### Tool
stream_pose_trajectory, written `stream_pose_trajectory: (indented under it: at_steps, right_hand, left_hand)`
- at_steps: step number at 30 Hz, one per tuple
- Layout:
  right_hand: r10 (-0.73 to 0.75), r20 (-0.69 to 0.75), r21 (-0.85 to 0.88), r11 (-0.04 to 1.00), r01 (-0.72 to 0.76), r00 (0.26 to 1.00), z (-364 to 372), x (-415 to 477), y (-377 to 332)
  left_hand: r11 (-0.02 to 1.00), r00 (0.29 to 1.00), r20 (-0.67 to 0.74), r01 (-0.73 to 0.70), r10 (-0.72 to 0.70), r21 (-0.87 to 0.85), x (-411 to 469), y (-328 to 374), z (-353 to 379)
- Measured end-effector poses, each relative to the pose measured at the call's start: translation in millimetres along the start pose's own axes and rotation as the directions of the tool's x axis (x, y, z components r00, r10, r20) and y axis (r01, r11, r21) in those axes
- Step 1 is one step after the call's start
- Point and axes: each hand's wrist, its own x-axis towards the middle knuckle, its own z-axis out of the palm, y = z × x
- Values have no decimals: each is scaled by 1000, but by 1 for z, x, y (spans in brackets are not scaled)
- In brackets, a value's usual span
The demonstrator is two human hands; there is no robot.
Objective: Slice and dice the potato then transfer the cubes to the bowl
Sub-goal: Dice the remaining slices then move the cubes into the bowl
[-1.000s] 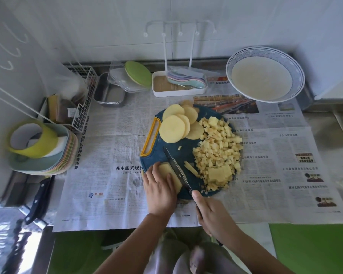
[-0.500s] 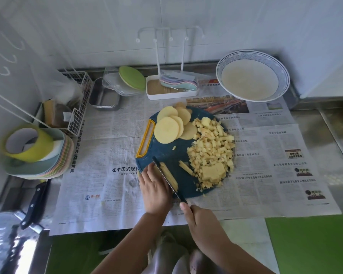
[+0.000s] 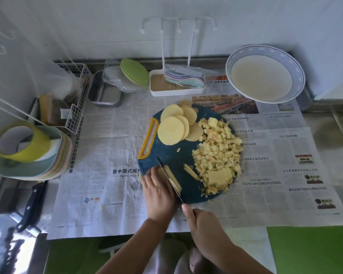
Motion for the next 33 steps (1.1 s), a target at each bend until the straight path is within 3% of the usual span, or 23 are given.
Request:
stream_pose_trajectory:
  at_steps: [6, 11, 14, 18, 22, 28, 33]
  right_hand:
    - [88, 23, 119, 989, -90, 996, -1, 12, -2]
    - [158, 315, 485, 821, -302, 936, -30, 22, 14]
    - [120, 376, 545, 773, -324, 919, -37, 22, 16]
    - [24, 224, 489, 862, -134, 974, -27, 10, 15]
    - [-49, 35, 312, 949, 35, 998, -14, -4, 13]
    - [-89, -11, 116, 989, 90, 996, 1, -12, 18]
    - [-51, -42, 134, 989, 56, 998, 2, -19, 8]
  left_hand:
    - [997, 999, 3, 50, -50, -54, 2, 8, -5]
    - [992, 999, -10, 46, -48, -116, 2, 10, -8]
    - [988, 998, -12, 56, -58, -145, 3, 11, -10]
    - [984, 997, -28, 63, -69, -167, 1, 13, -10]
    - [984, 998, -39, 51, -59, -169, 0, 13, -11]
    - [979, 995, -32, 85, -92, -184, -2, 14, -11]
    - [991, 998, -8, 58, -60, -123, -2, 10, -10]
